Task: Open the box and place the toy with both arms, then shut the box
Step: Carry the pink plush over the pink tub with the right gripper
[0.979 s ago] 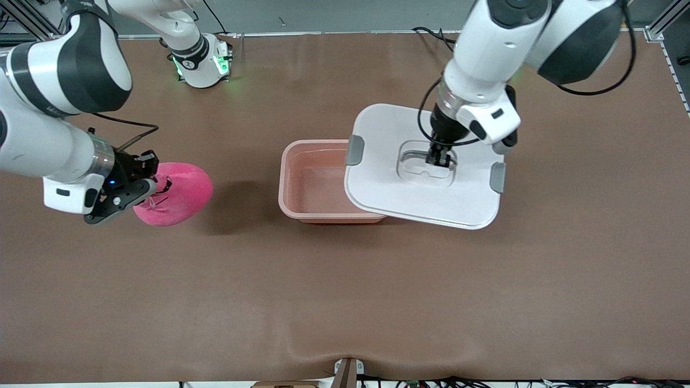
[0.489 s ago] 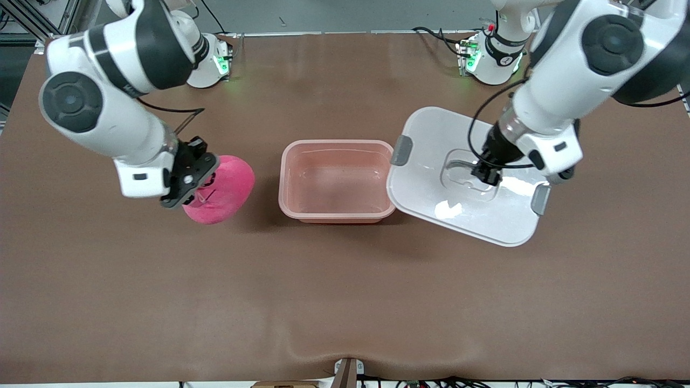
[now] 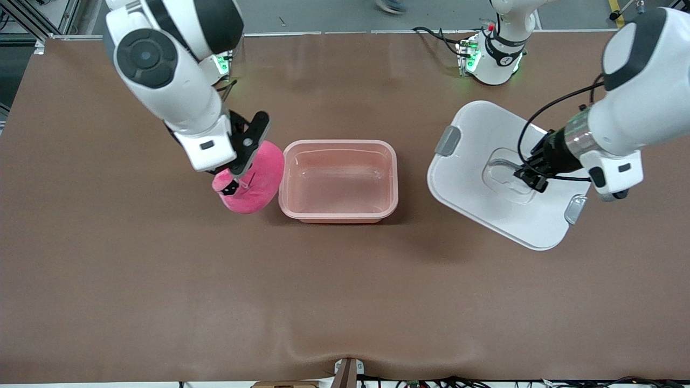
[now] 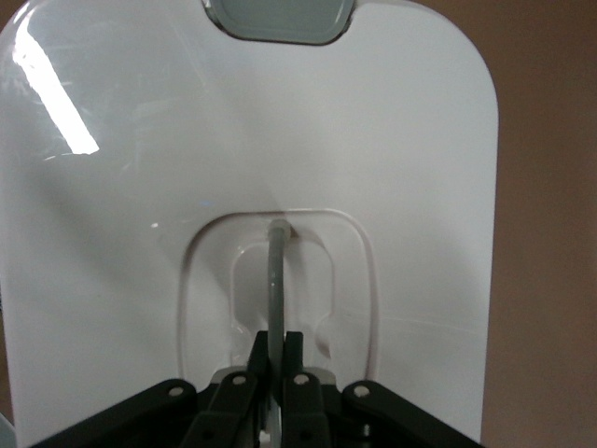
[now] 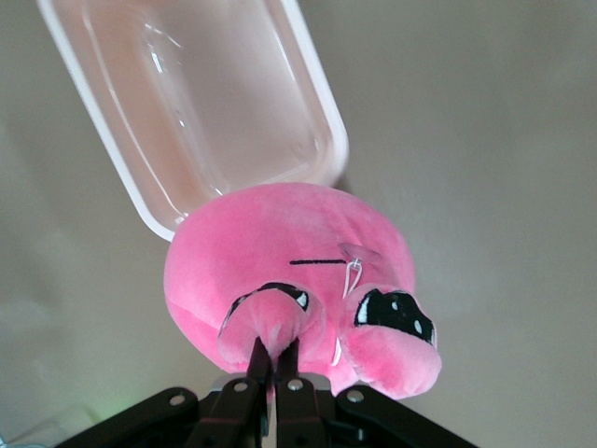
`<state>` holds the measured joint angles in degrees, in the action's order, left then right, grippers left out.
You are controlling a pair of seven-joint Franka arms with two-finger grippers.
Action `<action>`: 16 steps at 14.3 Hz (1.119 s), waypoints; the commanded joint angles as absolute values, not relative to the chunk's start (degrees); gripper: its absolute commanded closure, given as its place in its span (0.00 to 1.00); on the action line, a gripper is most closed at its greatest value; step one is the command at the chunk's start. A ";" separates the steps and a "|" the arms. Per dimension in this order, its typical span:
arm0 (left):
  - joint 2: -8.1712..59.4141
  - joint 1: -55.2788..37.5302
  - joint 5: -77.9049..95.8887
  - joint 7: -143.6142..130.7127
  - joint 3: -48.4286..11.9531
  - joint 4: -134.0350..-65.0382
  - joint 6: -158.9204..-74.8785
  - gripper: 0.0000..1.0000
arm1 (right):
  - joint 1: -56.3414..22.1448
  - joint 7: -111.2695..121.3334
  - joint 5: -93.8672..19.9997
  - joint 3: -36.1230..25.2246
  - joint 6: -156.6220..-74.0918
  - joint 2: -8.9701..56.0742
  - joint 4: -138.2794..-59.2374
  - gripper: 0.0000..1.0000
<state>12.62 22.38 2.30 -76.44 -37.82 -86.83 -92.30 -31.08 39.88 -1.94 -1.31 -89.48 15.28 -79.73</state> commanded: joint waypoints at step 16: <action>13.10 33.57 4.65 -52.47 -38.06 -88.86 -82.97 1.00 | -43.42 63.97 -1.85 -2.20 -101.59 15.82 -83.76 1.00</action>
